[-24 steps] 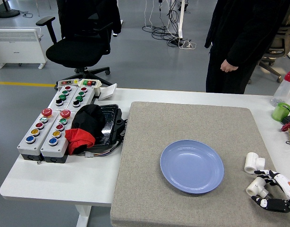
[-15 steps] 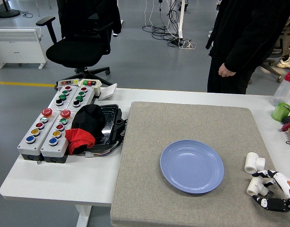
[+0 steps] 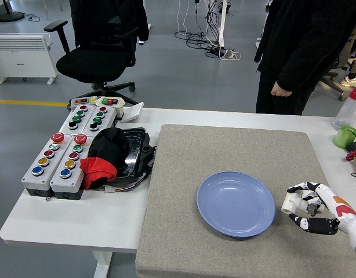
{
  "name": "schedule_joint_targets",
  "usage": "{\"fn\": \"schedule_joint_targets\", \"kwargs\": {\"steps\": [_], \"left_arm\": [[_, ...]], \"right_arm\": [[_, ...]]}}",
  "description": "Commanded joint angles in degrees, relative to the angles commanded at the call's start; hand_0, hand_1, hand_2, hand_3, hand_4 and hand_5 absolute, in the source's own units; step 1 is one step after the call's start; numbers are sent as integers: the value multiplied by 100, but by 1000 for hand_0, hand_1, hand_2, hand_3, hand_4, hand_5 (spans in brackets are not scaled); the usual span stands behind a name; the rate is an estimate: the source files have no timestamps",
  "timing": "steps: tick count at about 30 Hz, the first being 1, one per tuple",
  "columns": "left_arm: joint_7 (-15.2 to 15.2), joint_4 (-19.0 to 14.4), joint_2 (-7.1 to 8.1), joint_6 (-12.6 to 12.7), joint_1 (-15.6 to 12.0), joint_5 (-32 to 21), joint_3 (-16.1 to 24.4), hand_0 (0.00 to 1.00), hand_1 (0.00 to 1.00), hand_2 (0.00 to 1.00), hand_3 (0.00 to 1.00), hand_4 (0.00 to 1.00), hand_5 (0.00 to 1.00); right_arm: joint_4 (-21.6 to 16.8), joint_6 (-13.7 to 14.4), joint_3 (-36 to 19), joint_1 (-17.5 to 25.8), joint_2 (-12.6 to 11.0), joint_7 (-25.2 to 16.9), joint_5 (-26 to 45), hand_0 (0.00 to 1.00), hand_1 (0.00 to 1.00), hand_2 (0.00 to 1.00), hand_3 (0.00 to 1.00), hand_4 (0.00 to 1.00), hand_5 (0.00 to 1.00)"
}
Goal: Pick pipe place plate twice
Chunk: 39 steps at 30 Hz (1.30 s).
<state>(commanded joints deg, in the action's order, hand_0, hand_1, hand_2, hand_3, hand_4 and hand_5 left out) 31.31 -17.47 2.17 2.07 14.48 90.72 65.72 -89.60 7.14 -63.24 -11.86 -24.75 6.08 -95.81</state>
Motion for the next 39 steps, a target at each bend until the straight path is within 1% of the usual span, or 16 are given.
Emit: {"fn": "schedule_joint_targets", "kwargs": {"steps": [4,5,6,9,11,12,17,18,23,24,29,30,32,36,38,39], "left_arm": [[17,-11,7,-1,-3,-17,-15,656,627,632,566,411,998],[21,-15,8,2,-4,-35,-30,656,627,632,566,411,998],[26,-19,9,8,-5,-63,-48,656,627,632,566,410,998],[26,-25,15,27,-9,-133,-96,656,627,632,566,410,998],[24,-26,20,43,-13,-165,-110,656,627,632,566,410,998],[24,-27,21,46,-16,-176,-116,655,626,633,566,409,998],[28,-32,18,50,-13,-214,-151,655,626,633,566,409,998],[29,-33,18,52,-14,-230,-160,655,626,634,566,409,998],[33,-36,12,45,-16,-237,-169,655,626,634,566,409,998],[35,-36,11,45,-17,-241,-170,655,626,634,566,409,998],[39,-37,6,40,-20,-235,-165,655,626,634,566,409,998],[39,-37,5,42,-21,-239,-166,655,626,634,566,409,998],[42,-39,3,38,-20,-230,-160,655,626,634,566,409,998],[37,-36,0,49,-24,-242,-164,655,626,634,565,409,998],[34,-34,1,54,-25,-245,-162,655,626,634,565,409,998],[34,-33,2,52,-26,-235,-156,655,626,634,565,409,998]], "right_arm": [[192,-46,550,-599,278,57,126,268,410,515,607,538,45],[296,-50,722,-768,385,58,178,268,410,515,607,538,45],[409,-91,875,-913,491,97,201,290,423,519,611,540,45],[707,-156,1219,-1227,723,170,287,290,423,519,611,540,45],[921,-224,1474,-1466,891,321,305,290,423,519,611,540,45],[1015,-230,1591,-1574,955,369,318,387,502,545,632,550,63],[1327,-351,1931,-1938,1159,672,257,387,502,545,632,550,63],[1427,-403,1982,-2012,1204,744,252,762,752,814,805,679,225],[1634,-606,2052,-2146,1280,866,379,762,752,814,805,679,225],[1675,-636,2064,-2171,1295,865,415,973,938,998,998,810,371],[1734,-669,2045,-2198,1316,766,510,973,938,998,998,810,371],[1727,-684,2034,-2199,1310,729,547,998,967,998,998,854,407],[1686,-678,1999,-2190,1290,698,572,998,967,998,998,854,407],[1446,-507,1655,-2073,1173,595,463,998,957,998,998,860,415],[1347,-485,1402,-2038,1094,573,387,998,957,998,998,860,415],[1286,-512,1238,-2014,996,588,318,998,957,998,998,860,415]]}}
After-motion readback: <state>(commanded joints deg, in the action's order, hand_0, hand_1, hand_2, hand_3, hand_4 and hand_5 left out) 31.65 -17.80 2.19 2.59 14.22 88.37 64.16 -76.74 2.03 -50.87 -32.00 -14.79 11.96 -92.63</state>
